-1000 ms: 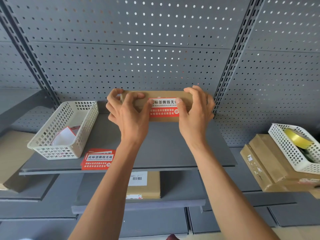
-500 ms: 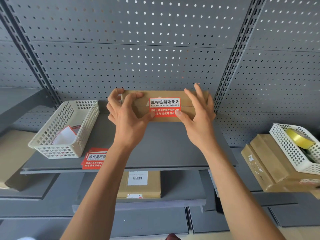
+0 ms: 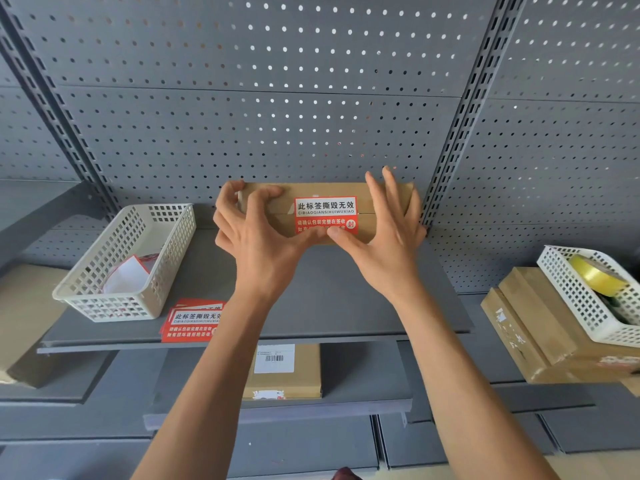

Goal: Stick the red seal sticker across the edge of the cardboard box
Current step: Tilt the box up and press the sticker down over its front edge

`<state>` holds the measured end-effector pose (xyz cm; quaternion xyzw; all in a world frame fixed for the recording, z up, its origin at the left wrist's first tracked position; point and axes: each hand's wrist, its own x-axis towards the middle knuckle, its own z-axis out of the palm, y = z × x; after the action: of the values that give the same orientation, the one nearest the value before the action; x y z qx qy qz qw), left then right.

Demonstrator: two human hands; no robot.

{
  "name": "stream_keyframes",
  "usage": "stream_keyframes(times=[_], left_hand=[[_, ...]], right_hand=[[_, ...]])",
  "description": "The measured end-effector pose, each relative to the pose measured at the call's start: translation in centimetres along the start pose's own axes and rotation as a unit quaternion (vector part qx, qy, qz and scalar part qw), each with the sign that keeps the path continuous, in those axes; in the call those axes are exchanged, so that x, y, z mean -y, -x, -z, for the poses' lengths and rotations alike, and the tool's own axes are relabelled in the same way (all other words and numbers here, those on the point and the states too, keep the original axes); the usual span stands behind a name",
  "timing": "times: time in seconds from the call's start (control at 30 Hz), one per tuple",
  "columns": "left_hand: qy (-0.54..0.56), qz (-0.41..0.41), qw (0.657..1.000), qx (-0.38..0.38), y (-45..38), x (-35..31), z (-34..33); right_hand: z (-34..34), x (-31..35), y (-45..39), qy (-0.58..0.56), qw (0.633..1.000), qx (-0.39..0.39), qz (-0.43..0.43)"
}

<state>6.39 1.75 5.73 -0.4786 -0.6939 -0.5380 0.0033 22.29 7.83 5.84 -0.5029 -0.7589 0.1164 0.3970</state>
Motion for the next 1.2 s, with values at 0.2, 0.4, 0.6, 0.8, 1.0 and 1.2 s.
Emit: stream_keyframes(times=[0.2, 0.4, 0.6, 0.8, 1.0, 1.2], left_hand=[[0.001, -0.007, 1.0, -0.004, -0.2, 0.3, -0.2], [0.01, -0.015, 1.0, 0.009, -0.5, 1.0, 0.3], [0.017, -0.019, 1.0, 0.017, -0.9, 1.3, 0.8], [0.024, -0.025, 0.999, 0.025, -0.9, 1.5, 1.2], [0.043, -0.009, 0.999, 0.019, -0.7, 1.0, 1.3], [0.005, 0.063, 0.996, -0.068, -0.8, -1.4, -0.9]], right_hand=[[-0.1, -0.6, -0.2, -0.001, 1.0, 0.003, 0.012], [0.3, -1.3, -0.4, -0.045, 0.999, 0.008, 0.022], [0.5, -1.8, -0.4, -0.069, 0.997, 0.01, 0.029], [0.8, -1.6, -0.3, -0.077, 0.997, 0.019, 0.024], [0.8, -1.3, -0.3, -0.098, 0.995, 0.006, 0.012], [-1.3, 2.0, -0.4, -0.05, 0.992, -0.108, -0.045]])
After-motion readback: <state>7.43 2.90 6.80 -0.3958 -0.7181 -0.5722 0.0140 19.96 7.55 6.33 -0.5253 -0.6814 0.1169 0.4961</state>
